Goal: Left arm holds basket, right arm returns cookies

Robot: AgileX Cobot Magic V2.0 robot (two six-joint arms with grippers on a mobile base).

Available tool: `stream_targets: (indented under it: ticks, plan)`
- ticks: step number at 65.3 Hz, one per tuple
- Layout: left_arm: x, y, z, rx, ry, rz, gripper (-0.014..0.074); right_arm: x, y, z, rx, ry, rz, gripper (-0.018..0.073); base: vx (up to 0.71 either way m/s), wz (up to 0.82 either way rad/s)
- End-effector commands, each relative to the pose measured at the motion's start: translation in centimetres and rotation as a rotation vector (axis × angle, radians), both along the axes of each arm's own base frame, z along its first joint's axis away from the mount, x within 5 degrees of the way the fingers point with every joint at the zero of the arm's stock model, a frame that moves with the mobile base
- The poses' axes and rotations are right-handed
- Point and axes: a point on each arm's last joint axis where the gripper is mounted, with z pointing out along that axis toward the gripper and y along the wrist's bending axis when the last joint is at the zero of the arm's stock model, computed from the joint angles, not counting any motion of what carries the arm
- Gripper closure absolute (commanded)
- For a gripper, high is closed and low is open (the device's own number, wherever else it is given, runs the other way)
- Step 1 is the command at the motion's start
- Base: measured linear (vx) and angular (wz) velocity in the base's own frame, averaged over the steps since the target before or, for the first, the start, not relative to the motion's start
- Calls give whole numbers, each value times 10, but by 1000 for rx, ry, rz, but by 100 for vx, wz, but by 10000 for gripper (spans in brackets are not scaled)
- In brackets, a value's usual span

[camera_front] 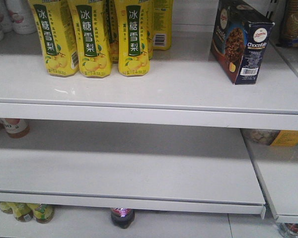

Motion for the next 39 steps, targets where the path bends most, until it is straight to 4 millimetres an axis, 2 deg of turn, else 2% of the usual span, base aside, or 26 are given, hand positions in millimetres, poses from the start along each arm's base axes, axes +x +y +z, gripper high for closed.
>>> stream_targets:
  ticks: [1, 34, 39]
  plan:
    - [-2, 3, 9, 79, -152, 50, 599, 0, -1, 14, -4, -83, -12, 566, 0, 0]
    - [12, 14, -70, 178, -172, 192, 599, 0, -1, 14, -4, -84, -12, 566, 0, 0]
    - [12, 14, -76, 203, -150, 188, 599, 0, -1, 14, -4, -84, -12, 566, 0, 0]
